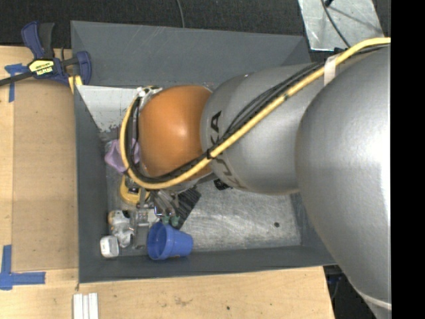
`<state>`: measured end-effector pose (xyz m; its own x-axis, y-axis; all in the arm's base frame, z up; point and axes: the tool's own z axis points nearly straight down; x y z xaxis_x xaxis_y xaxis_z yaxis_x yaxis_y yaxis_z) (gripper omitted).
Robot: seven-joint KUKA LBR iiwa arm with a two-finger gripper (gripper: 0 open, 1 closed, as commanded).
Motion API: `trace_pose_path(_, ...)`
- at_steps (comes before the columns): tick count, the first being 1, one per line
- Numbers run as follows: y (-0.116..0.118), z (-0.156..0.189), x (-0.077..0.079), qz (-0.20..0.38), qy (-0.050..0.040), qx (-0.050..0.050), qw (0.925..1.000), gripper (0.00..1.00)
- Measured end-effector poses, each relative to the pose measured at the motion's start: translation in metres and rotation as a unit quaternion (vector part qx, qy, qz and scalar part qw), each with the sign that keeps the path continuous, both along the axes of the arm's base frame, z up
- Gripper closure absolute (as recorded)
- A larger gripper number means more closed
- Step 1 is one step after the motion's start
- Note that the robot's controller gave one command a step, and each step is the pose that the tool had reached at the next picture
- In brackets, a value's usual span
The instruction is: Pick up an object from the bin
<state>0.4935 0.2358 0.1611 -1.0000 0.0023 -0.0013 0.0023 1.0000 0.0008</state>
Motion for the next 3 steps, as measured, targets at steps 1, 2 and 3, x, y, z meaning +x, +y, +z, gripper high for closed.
trace_pose_path(1, 0.000, 0.000, 0.000, 0.000, 0.0000, 0.000, 1.0000, 0.00)
trace_pose_path(2, 0.001, -0.083, 0.006, 0.100, 0.0008, -0.001, 0.9950, 1.00)
trace_pose_path(3, 0.001, -0.083, 0.006, 0.100, 0.0008, -0.001, 0.9950, 1.00)
